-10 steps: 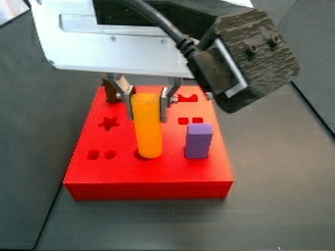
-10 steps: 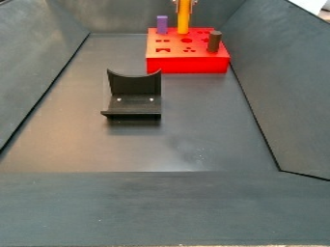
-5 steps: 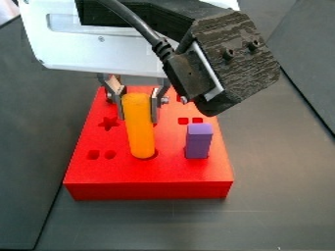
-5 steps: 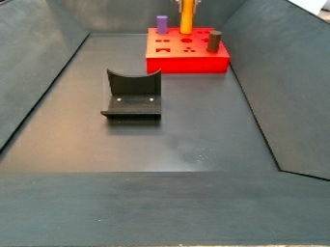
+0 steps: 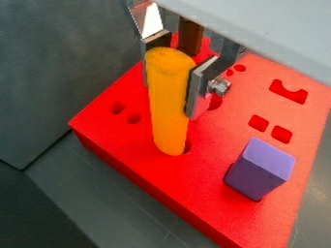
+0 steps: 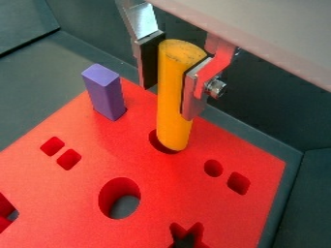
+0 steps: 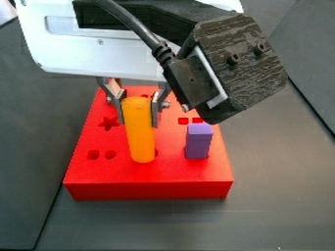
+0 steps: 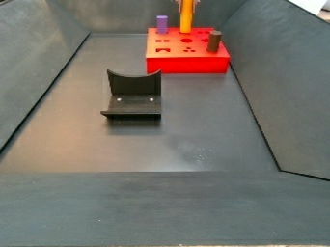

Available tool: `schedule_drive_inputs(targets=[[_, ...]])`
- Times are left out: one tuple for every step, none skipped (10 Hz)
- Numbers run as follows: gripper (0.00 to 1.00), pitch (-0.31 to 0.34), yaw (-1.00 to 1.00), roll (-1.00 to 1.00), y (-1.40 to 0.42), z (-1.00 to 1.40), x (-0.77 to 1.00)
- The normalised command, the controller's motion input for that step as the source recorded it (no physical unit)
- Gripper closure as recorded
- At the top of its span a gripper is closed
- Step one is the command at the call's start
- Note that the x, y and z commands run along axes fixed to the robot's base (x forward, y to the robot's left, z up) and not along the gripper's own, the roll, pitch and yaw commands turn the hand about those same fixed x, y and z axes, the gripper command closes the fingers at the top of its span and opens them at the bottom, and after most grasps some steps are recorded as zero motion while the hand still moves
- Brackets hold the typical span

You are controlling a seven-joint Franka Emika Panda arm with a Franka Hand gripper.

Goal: Pick up the oval object. Move up. Place the oval object on the fixture. Regrasp the oval object. Move to above the board. Insert the oval object.
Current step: Insert the oval object.

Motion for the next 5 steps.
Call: schedule_drive_inputs(targets=[[1.0,0.0,-0.01,0.02,-0.09,-0.45,0.0],[1.0,0.0,-0.01,0.06,-0.02,-0.43,0.0],[1.0,0.01,-0.04,0.03,-0.01,-0.4,0.14],[1.0,0.046,-0.01,0.01,0.0,-0.38,0.39],[1.0,0.104,-0.03,0.07,0.12,-0.27,0.27]])
